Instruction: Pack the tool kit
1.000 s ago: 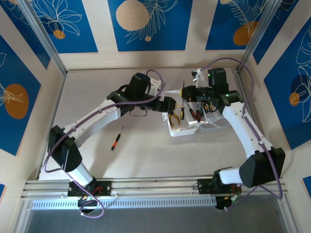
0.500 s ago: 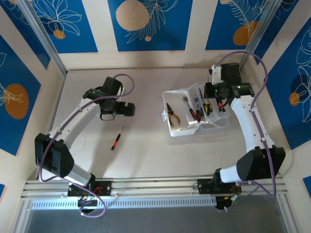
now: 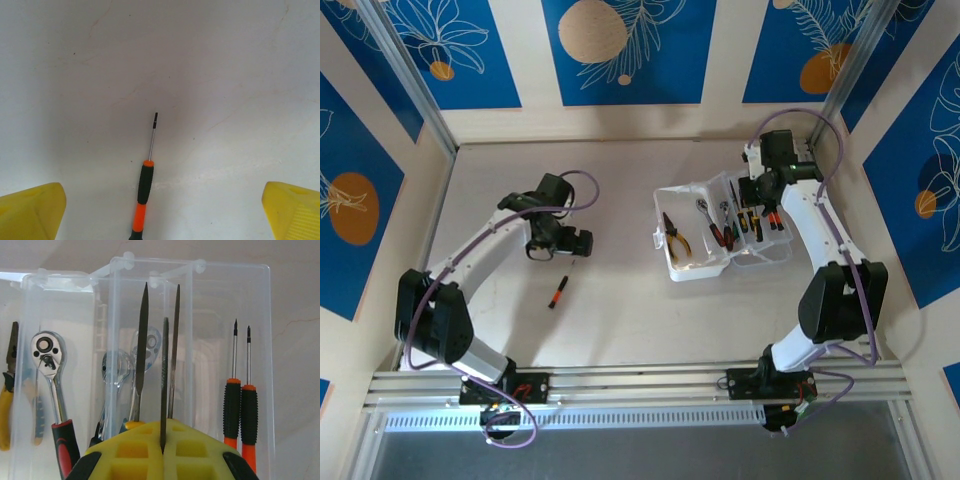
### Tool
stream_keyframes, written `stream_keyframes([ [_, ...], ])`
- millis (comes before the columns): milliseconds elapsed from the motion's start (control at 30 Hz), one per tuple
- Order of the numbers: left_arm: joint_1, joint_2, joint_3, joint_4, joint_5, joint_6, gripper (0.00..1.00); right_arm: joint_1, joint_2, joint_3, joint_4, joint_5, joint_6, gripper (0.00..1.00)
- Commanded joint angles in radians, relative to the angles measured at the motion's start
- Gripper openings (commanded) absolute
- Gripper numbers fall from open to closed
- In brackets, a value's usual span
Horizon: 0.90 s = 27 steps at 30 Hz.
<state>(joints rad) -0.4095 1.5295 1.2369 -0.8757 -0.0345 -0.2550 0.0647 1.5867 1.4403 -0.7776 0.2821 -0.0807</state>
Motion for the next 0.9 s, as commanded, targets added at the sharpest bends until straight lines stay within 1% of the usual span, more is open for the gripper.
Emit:
stream_keyframes([
  [0,0.011,0.021,0.003,0.013,0.024,0.013,1.00,-0.005,0.024,0.029,0.023,-0.002,-0.021,0.00],
  [533,0.010,0.078,0.027,0.029,0.043,0.016,1.00,0.003,0.134,0.080,0.041,-0.035,-0.027,0.00],
  [700,0.012,0.091,0.033,0.030,0.048,0.019,1.00,0.009,0.162,0.103,0.028,-0.034,-0.033,0.12],
  [867,0.015,0.096,0.032,0.034,0.054,0.025,1.00,0.012,0.163,0.101,0.018,-0.035,-0.033,0.22],
])
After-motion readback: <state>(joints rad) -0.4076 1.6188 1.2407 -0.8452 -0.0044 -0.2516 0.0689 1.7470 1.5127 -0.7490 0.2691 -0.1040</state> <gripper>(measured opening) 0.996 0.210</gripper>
